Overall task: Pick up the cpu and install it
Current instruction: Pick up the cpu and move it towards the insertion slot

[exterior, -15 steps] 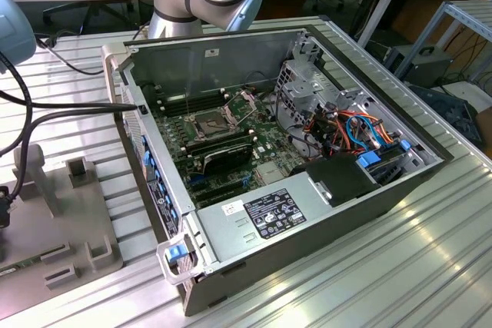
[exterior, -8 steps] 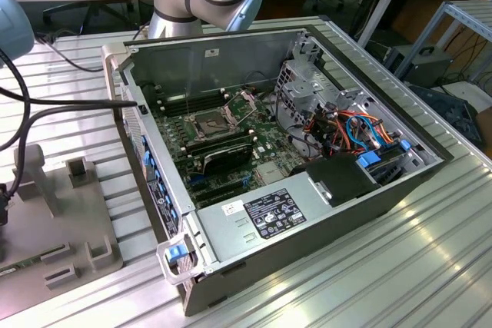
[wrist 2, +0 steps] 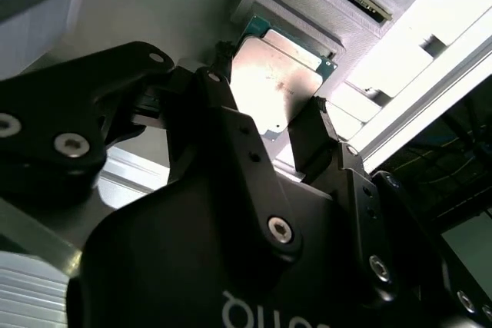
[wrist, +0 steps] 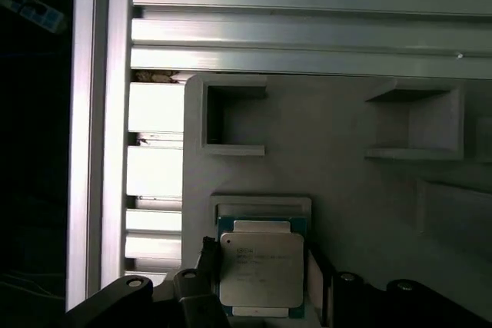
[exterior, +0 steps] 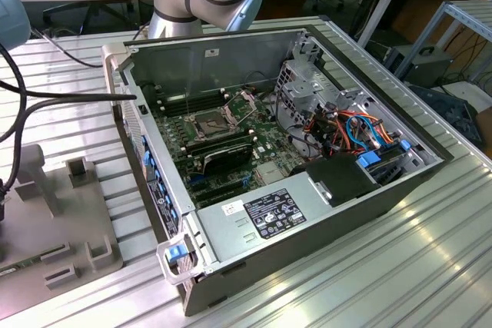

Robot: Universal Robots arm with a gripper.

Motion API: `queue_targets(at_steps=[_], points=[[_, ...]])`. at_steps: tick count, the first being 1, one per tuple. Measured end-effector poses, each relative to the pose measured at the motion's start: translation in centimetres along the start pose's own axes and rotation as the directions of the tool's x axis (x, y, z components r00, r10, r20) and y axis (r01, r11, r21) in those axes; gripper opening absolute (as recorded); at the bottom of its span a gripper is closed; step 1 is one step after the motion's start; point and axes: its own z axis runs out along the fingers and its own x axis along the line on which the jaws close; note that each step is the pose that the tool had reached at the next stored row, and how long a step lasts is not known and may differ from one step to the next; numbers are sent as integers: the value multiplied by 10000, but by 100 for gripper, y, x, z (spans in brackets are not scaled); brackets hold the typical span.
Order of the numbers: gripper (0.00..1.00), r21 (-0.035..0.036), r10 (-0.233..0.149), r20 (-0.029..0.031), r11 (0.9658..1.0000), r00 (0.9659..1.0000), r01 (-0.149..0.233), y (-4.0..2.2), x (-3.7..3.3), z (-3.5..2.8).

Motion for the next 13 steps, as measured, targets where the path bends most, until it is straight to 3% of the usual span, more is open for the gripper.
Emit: queue_targets(at_steps=[13], points=[[55,1,0,-3,10000,10000,0,1,2,-53]])
